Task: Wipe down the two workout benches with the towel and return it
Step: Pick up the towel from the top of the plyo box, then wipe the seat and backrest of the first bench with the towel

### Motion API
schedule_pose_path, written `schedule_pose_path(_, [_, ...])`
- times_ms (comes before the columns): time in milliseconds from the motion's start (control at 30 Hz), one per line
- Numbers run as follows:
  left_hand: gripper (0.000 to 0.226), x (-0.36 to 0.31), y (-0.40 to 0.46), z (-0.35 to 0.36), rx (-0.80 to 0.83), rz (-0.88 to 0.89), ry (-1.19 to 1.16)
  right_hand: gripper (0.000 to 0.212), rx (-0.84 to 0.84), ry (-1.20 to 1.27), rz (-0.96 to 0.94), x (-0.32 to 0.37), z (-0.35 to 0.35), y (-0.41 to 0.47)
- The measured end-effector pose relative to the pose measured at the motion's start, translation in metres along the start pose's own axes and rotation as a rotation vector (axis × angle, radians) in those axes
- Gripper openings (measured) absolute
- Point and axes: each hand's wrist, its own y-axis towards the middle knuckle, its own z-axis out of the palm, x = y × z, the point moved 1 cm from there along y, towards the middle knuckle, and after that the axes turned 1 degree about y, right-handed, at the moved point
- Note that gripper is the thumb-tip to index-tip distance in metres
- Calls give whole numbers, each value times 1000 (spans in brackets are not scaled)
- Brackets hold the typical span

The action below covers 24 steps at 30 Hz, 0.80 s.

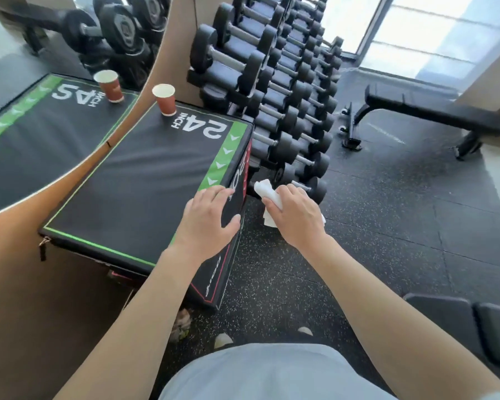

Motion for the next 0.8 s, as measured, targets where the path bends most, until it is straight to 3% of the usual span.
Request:
schedule_pose_path(333, [59, -125, 3, 69, 145, 214, 9, 41, -119, -12, 236, -121, -49, -95])
schedule_pose_path(800, [58, -348, -33, 196, 282, 298, 25, 40, -167, 64, 421, -331, -118, -248])
